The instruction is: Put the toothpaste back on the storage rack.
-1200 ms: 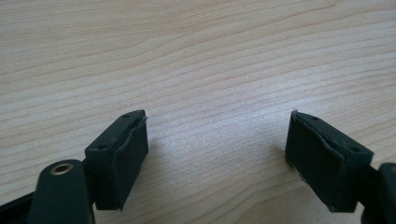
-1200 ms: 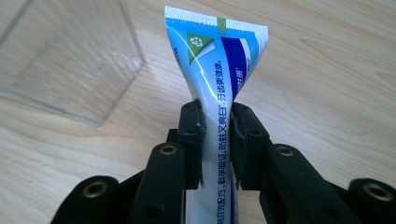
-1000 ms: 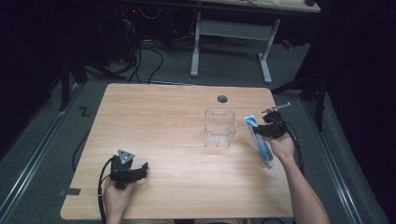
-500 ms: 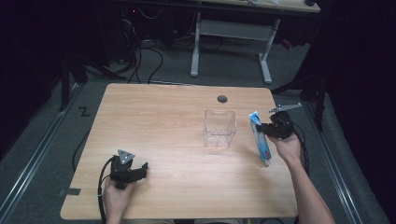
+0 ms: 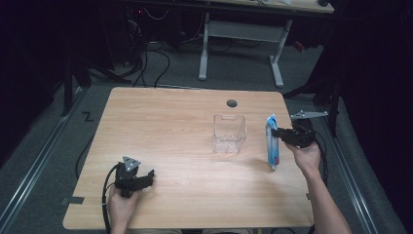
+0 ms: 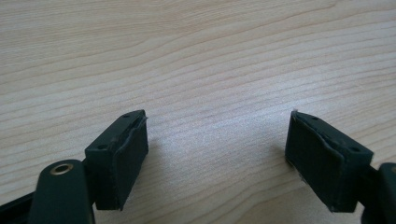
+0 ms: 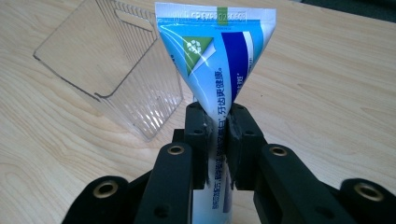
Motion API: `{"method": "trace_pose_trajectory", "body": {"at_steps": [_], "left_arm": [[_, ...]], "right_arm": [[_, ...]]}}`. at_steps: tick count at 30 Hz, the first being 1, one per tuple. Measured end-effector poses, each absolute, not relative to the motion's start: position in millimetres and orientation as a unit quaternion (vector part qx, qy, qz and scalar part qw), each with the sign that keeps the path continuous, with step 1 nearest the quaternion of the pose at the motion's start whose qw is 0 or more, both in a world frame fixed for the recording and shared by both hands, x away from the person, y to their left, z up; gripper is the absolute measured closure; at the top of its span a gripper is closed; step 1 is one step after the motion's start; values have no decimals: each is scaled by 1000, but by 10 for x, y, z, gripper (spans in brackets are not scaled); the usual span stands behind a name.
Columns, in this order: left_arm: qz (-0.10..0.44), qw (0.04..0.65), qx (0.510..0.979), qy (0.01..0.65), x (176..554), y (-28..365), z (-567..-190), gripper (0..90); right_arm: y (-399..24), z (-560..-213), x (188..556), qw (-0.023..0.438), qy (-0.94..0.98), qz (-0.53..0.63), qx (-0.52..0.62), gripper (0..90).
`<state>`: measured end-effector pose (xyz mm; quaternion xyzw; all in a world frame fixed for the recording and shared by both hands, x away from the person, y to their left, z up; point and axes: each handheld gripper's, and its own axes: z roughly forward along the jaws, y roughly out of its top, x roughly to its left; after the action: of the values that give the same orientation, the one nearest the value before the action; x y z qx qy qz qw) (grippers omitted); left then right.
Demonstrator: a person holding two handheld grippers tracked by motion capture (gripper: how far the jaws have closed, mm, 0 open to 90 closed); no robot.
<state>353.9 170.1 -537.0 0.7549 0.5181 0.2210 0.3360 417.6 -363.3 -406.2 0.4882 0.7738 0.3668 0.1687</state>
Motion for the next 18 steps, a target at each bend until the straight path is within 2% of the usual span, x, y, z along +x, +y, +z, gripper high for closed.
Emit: {"method": "trace_pose_trajectory", "body": {"at_steps": [18], "left_arm": [[221,336,755,518,3540,1701,-5370,216]], "right_arm": [[-3649,-3972,4030,203,759,398,473,830]]}}
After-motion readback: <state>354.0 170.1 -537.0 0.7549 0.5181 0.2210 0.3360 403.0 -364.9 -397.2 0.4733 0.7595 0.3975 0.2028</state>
